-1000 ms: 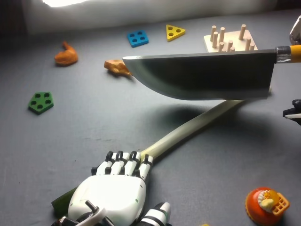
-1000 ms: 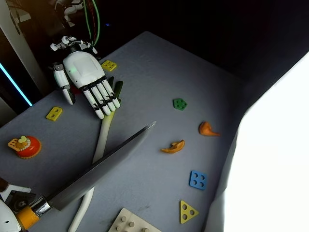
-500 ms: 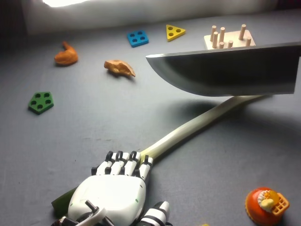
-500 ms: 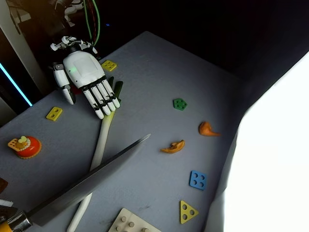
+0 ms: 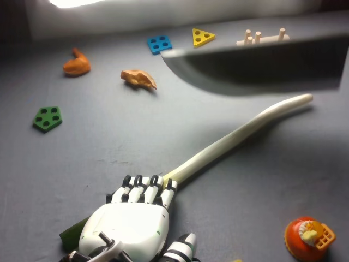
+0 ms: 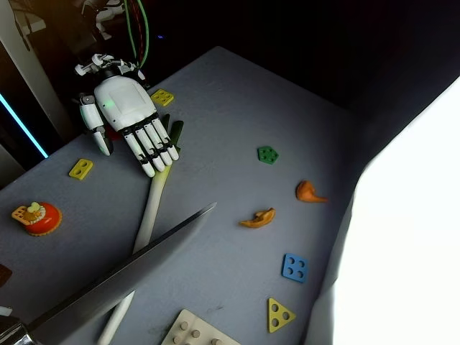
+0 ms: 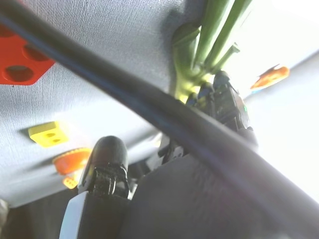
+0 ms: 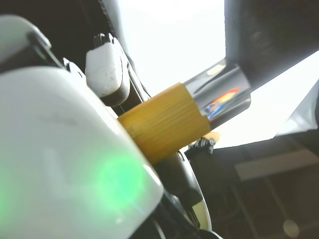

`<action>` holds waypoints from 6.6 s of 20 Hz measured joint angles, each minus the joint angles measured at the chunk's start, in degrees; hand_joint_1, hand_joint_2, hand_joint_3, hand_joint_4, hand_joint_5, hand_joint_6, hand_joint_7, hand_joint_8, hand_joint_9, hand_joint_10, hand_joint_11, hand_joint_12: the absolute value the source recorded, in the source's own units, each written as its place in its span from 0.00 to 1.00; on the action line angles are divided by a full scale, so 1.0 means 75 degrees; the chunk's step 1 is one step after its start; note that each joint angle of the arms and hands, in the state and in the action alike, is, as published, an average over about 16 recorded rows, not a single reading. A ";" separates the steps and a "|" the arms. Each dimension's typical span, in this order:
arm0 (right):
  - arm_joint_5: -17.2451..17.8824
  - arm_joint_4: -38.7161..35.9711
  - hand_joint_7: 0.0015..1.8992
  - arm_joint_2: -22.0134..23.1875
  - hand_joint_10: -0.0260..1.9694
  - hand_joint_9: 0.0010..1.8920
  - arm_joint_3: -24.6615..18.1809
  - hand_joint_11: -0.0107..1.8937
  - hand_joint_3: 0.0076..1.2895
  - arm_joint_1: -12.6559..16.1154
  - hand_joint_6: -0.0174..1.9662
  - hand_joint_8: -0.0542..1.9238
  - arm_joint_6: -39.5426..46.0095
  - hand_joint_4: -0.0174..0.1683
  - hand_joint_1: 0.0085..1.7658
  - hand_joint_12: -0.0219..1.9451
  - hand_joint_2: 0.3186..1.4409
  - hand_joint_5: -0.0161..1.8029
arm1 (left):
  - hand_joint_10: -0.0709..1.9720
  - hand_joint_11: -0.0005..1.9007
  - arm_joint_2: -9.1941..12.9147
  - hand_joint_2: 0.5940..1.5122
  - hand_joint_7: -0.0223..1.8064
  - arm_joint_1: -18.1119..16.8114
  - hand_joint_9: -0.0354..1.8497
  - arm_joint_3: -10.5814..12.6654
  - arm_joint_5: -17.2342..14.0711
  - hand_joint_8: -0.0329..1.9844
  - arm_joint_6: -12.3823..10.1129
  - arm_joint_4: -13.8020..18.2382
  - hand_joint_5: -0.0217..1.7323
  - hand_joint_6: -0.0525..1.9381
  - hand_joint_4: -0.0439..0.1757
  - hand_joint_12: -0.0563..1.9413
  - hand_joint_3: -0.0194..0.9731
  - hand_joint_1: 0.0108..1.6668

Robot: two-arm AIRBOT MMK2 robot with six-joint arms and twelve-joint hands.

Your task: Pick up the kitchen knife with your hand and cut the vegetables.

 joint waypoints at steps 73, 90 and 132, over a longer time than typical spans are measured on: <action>-0.3009 -0.2811 0.81 -0.3905 0.92 0.84 0.7914 0.84 0.70 0.0119 0.97 0.98 0.5743 0.99 0.89 0.93 0.32 0.74 | 0.04 0.01 0.1848 1.00 0.02 -0.2538 0.03 0.0058 0.2592 0.02 0.1844 -0.1439 0.02 0.03 0.21 0.03 0.15 0.09; -0.2649 -0.3000 0.34 -0.3806 0.89 0.32 0.7948 0.30 0.27 -0.0155 0.69 0.78 0.5968 0.15 0.65 0.99 0.59 0.30 | 0.04 0.01 0.1848 1.00 0.03 -0.2538 0.03 -0.0026 0.2544 0.02 0.1843 -0.1482 0.04 0.03 0.20 0.04 0.12 0.16; -0.1332 -0.4144 0.01 0.0889 0.01 0.01 0.1908 0.02 0.01 -0.1454 0.03 0.04 0.5653 0.38 0.45 0.01 0.46 0.02 | 0.04 0.01 0.1848 0.92 0.03 -0.2563 0.03 -0.0065 0.2384 0.02 0.1865 -0.1500 0.04 0.03 0.20 0.03 0.35 0.15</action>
